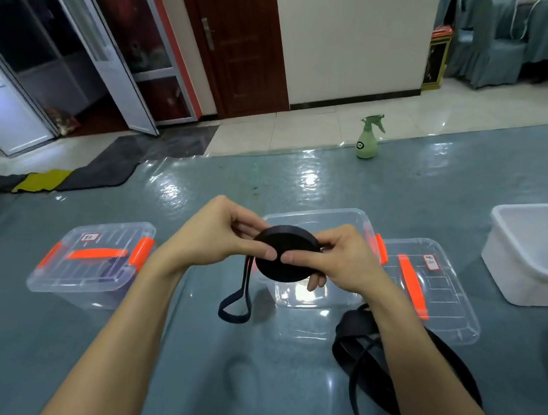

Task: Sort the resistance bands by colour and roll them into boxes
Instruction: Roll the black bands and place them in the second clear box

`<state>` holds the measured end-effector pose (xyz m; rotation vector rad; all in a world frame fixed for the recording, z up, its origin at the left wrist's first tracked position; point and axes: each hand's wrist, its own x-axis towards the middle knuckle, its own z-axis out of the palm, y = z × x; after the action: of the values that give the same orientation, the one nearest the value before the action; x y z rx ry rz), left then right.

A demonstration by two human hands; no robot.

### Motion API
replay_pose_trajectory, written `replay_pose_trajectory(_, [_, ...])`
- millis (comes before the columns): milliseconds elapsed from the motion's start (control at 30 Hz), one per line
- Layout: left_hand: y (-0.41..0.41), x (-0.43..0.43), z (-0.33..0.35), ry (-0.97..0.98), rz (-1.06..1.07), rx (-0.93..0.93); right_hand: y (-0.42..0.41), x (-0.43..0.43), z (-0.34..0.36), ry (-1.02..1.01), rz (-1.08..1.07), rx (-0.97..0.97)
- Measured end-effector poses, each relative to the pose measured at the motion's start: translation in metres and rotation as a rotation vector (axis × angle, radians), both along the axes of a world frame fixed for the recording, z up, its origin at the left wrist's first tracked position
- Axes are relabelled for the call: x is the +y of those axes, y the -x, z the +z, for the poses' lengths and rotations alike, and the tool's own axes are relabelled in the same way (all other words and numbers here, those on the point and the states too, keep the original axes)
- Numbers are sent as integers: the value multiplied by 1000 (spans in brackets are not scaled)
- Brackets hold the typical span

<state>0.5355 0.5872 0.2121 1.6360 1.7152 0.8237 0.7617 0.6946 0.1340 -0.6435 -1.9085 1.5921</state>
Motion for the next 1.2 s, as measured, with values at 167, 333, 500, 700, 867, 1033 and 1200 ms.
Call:
replay_pose_trajectory(167, [-4, -4, -20, -74, 73, -194, 2, 0, 1, 147, -109, 223])
replay_pose_trajectory(333, [-5, -1, -20, -25, 102, -114, 1, -2, -12, 201, -32, 220])
replay_pose_trajectory(500, [-2, 13, -8, 38, 13, 406, -8, 0, -16, -55, -37, -183])
replay_pose_trajectory(700, [-22, 33, 6, 118, -164, 937, 13, -11, -15, -263, -29, -339])
replay_pose_trajectory(867, [-18, 34, 11, 137, -211, 914, 17, -11, -21, -227, 5, -326])
replay_pose_trajectory(1033, [-2, 18, 8, 126, -124, 390, 8, -9, -24, -5, -31, -124])
replay_pose_trajectory(1200, [11, -1, -8, 5, 9, -52, 5, -5, -15, 90, -64, 88])
